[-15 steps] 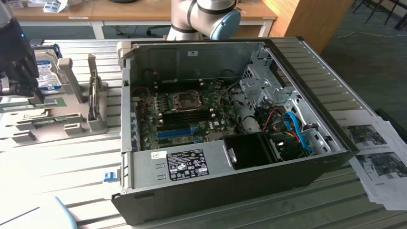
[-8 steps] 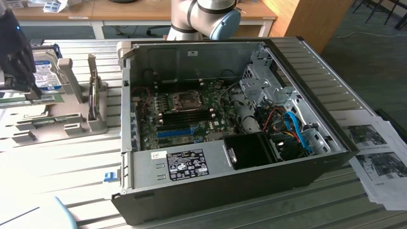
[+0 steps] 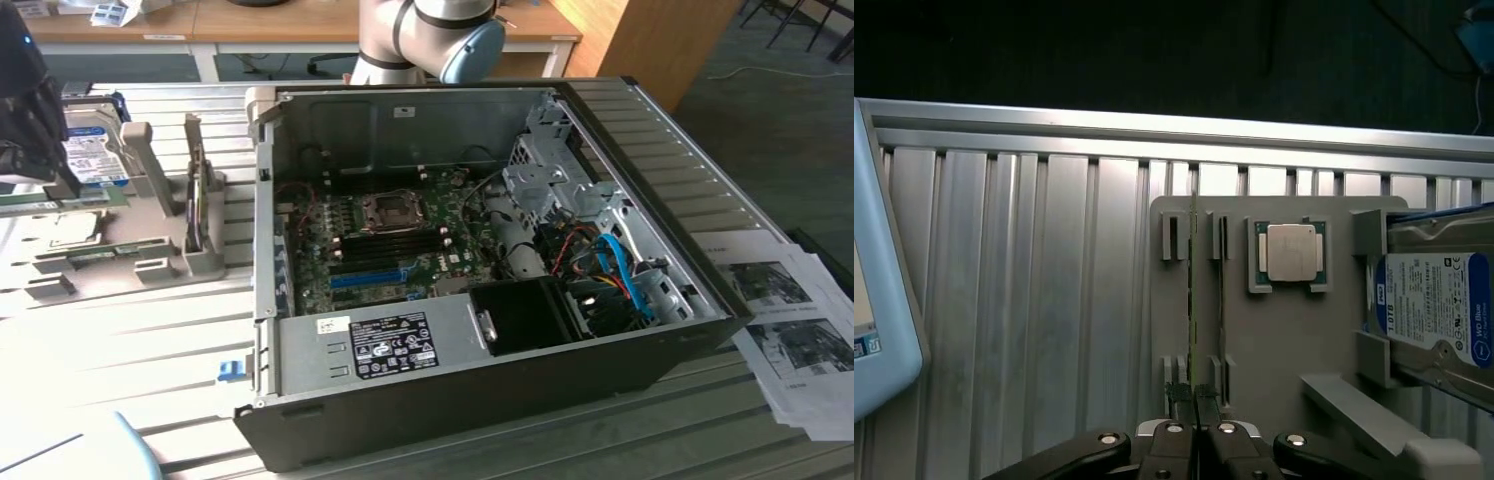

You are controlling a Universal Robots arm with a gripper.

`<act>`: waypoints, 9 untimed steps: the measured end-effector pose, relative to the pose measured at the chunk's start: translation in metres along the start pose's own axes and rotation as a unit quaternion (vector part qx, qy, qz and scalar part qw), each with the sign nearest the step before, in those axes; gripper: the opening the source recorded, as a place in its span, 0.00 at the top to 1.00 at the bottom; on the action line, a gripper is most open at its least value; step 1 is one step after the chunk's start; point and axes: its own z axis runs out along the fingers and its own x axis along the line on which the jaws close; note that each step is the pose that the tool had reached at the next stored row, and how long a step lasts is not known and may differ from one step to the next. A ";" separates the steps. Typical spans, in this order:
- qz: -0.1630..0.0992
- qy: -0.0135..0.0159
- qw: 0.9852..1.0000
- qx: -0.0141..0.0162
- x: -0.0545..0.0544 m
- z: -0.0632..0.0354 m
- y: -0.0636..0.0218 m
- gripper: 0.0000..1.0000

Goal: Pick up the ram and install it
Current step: 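Pick up the ram and move it above insertion slot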

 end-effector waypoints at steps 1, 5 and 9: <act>0.000 0.000 1.000 0.000 0.000 -0.0018 0.0001 0.89; 0.000 0.000 1.000 0.000 0.000 -0.0088 0.0003 0.89; 0.000 0.000 1.000 0.000 -0.001 -0.0149 0.0006 0.89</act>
